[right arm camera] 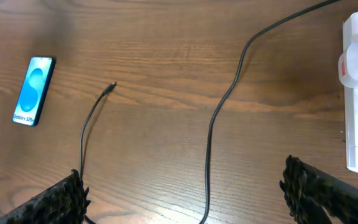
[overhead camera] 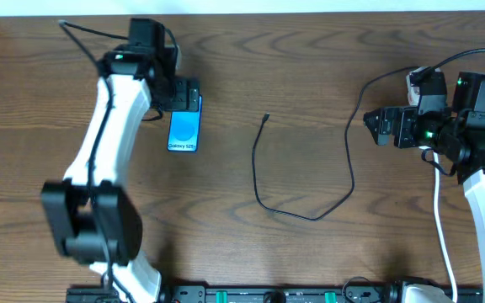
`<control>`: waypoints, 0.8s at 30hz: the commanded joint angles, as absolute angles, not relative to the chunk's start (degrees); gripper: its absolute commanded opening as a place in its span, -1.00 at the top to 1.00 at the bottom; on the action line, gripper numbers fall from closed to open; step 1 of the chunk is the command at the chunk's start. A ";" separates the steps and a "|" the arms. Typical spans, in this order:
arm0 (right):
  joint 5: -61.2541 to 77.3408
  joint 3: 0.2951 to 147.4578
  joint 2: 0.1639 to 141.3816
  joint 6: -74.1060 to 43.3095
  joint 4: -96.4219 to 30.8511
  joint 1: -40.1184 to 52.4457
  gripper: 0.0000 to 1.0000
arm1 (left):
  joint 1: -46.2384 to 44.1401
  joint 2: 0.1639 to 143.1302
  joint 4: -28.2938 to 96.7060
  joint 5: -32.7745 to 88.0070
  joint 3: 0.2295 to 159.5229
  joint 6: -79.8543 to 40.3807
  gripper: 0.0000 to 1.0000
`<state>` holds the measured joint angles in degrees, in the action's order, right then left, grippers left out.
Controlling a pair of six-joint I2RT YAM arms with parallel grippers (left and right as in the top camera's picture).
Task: Plug charger to phone and switch on socket
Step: 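Move the left gripper over the phone and grasp its top edge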
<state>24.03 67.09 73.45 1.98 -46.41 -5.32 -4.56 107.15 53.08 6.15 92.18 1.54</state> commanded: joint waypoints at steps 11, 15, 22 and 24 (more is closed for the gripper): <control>24.16 68.47 77.38 1.76 -47.27 -5.15 -0.87 | -5.37 121.82 46.63 0.45 92.90 1.89 -0.94; 24.16 68.47 77.65 1.74 -47.24 -5.15 -0.86 | -6.09 123.72 43.81 0.47 92.38 1.91 -0.94; 24.16 68.47 77.65 1.74 -47.64 -5.15 -0.86 | -6.24 125.75 42.11 0.36 91.68 1.91 -0.94; 24.16 68.47 77.65 1.74 -47.64 -5.15 -0.86 | -6.24 126.85 41.91 0.38 91.29 1.91 -0.94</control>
